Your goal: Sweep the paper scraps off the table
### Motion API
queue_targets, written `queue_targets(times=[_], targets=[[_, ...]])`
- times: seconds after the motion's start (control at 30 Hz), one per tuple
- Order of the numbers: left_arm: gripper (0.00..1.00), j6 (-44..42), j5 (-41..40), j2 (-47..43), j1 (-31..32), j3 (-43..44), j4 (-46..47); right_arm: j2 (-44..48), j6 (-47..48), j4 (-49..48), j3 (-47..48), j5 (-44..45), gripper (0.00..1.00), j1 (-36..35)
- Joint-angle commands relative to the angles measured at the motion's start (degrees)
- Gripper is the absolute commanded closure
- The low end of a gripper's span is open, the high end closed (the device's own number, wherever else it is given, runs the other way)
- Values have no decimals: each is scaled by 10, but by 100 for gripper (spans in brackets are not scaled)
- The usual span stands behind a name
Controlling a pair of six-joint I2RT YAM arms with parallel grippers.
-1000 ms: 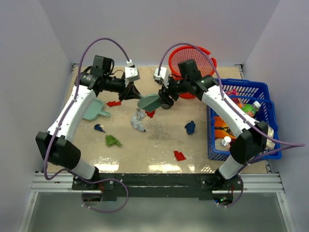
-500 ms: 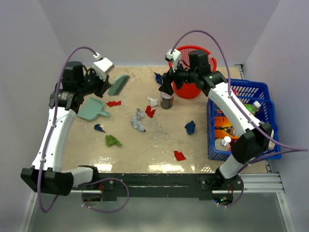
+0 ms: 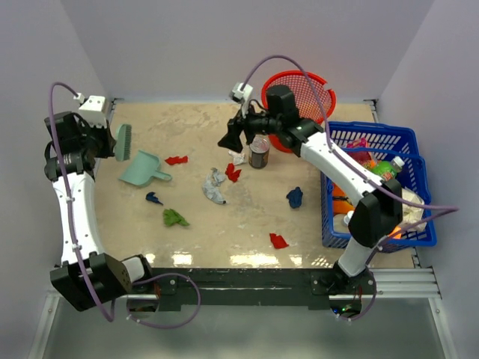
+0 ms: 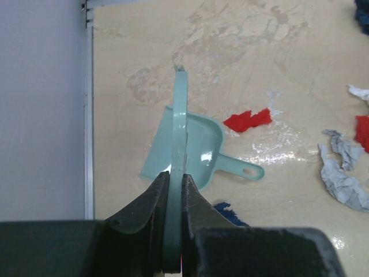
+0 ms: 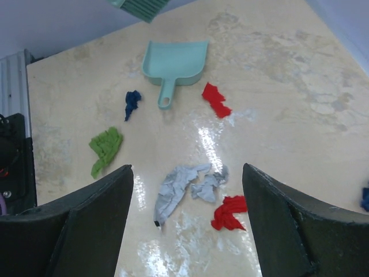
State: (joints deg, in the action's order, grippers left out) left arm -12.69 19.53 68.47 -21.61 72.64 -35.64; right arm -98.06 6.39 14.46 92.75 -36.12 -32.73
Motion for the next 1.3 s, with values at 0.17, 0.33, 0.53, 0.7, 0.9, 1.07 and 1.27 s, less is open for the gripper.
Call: queue_targets(times=[0.17,0.33,0.53,0.7,0.9,1.07,1.27], targets=[[100,60,82,-105,6,-26,50,-155,-10,4,89,98,16,-99],[100,54,71,-169,24,-53,15,-263,-53,0,210,124,2,-126],[100,33,15,-191,36,-51,-7,-395,-34,15,363,162,1,-163],[100,36,7,-182,27,-31,-14,-447,-60,-7,382,218,4,-175],[100,40,11,-172,17,-49,0,-475,-86,-14,388,244,10,-193],[100,38,13,-169,7,-40,-8,-493,-87,-23,405,268,13,-207],[100,39,26,-170,7,-47,-12,-509,-86,-30,408,258,18,-211]])
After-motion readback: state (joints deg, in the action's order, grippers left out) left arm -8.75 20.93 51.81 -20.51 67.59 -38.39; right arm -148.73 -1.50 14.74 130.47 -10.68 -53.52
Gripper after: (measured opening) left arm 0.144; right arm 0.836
